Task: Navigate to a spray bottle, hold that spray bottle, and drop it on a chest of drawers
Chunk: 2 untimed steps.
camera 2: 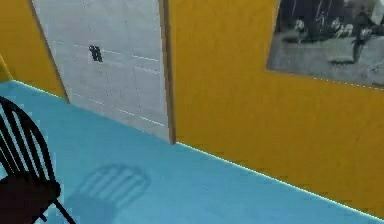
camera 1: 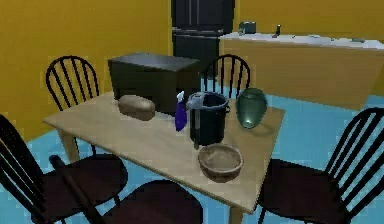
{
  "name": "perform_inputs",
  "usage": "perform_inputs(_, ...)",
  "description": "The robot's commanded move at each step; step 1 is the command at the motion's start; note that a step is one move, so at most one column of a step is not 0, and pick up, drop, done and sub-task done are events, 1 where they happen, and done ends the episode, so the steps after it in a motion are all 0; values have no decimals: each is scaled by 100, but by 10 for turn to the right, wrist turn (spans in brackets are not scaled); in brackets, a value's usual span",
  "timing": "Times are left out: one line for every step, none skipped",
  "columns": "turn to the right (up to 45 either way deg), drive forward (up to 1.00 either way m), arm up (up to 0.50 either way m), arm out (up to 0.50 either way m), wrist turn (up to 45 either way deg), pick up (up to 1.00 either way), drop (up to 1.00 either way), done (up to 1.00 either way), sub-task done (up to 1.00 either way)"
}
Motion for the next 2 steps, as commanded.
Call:
perform_inputs(270,0,0,0,0,0,0,0,0)
perform_inputs(0,40,0,0,0,0,0,0,0)
